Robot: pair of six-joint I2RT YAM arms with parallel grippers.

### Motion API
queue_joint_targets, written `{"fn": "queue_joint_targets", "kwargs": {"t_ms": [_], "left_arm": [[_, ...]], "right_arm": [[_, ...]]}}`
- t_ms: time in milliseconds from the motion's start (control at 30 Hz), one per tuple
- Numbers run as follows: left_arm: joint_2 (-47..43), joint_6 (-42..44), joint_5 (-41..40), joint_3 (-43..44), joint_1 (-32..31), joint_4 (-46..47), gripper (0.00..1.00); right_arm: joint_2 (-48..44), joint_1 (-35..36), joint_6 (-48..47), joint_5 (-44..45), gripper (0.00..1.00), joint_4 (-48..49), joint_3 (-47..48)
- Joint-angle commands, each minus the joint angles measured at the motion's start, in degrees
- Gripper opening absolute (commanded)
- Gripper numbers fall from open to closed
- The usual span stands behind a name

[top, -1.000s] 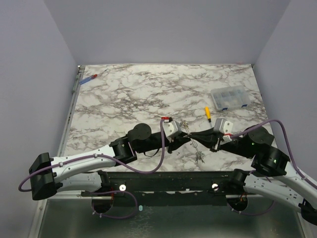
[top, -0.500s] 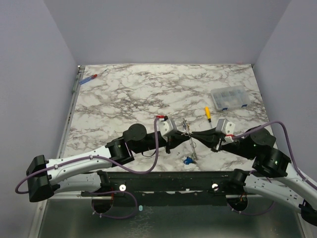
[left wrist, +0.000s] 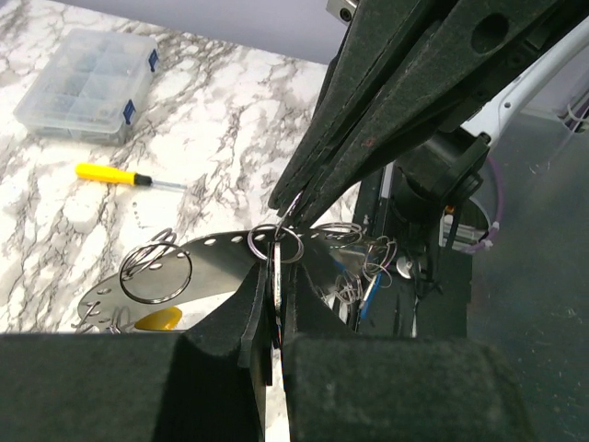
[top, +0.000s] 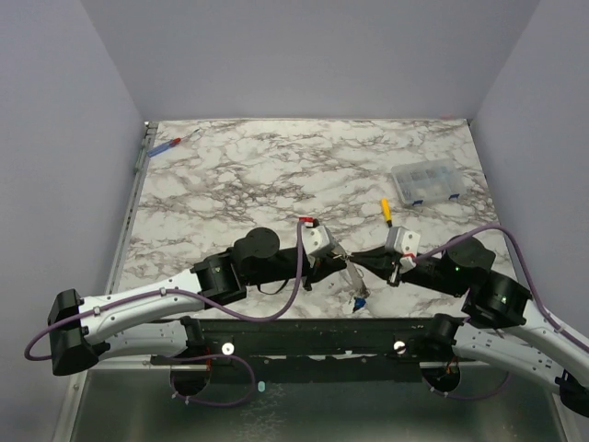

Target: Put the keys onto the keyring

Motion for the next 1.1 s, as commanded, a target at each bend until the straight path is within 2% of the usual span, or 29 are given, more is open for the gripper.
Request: {"fn": "queue_joint_targets", "kwargs": {"t_ms": [0,167,367,600,800,1067], "left_arm": [[-1.41,1.14,0.34,4.06,0.06,-4.38,0.00],[-0.84,0.46,1.39,5.21,0.08,-7.16,0.00],[-0.45,0.35,1.30,6.36,0.10,-11.22,0.00],[0.50,-0.73,-0.35,8.60,0.10,-16.23,0.00],[0.72,-0.39,-0.13,9.57,0.04,-18.33,0.00],[1.05,-0.08,0.27,9.66,0.10,-18.45,0.00]], "right_arm": [[-1.04,-0.04,-0.34,3.06,0.07,-0.76,-1.45],[-0.42,-0.04,-0.10,4.13,0.15,-0.66,-2.15],[0.67,-0.04,0.58,7.31,0.41,-0.76,-2.33],[0.52,-0.04,1.30,2.15,0.56,-1.43,-2.66],[1.44,-0.04,2.50,-5.74,0.57,0.30,-3.72],[3.03,-0.04,3.41,-6.73,0.45,4.56,-3.19]]}}
